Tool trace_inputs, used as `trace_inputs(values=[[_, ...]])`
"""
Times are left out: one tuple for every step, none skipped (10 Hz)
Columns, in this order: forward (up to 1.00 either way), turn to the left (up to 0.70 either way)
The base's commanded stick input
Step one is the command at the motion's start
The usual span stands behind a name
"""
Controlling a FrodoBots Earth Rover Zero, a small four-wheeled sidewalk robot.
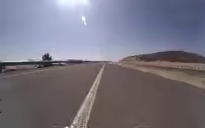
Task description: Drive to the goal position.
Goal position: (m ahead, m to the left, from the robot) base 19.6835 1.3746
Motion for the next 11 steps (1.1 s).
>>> trace_inputs(values=[[1.00,0.00],[1.00,0.00],[1.00,0.00],[1.00,0.00],[1.00,0.00],[1.00,0.00],[1.00,0.00],[1.00,0.00],[1.00,0.00],[1.00,0.00],[1.00,0.00]])
